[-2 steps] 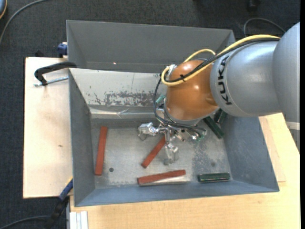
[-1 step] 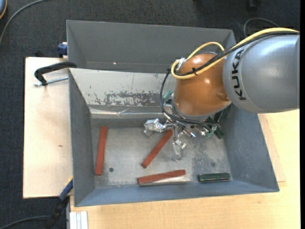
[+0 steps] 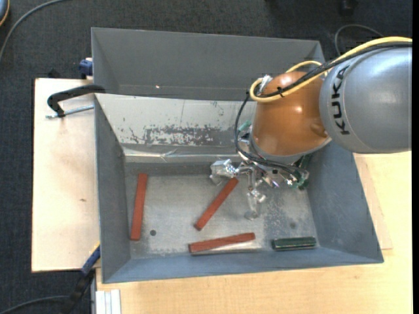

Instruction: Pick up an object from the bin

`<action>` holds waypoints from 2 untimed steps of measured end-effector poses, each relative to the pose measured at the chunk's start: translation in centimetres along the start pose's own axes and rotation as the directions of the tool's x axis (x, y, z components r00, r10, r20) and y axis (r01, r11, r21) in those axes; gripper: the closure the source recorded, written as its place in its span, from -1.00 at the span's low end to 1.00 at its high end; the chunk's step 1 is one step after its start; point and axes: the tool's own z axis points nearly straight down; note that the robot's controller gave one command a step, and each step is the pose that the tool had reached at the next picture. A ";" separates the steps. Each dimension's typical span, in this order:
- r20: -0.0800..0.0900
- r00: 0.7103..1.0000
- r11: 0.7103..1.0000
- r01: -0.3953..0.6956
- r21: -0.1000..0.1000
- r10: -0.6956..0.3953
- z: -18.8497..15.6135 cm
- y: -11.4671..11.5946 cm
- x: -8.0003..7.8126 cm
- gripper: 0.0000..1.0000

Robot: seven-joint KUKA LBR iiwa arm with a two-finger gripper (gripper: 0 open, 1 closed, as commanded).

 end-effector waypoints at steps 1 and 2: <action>-0.005 1.000 1.000 0.017 -0.005 -0.017 3.5 3.5 -2.5 -1.00; -0.004 1.000 1.000 0.016 -0.003 -0.016 3.4 3.5 -2.6 -1.00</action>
Offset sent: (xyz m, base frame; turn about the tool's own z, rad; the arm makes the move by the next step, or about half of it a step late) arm -0.0015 0.0388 -0.0343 -0.0134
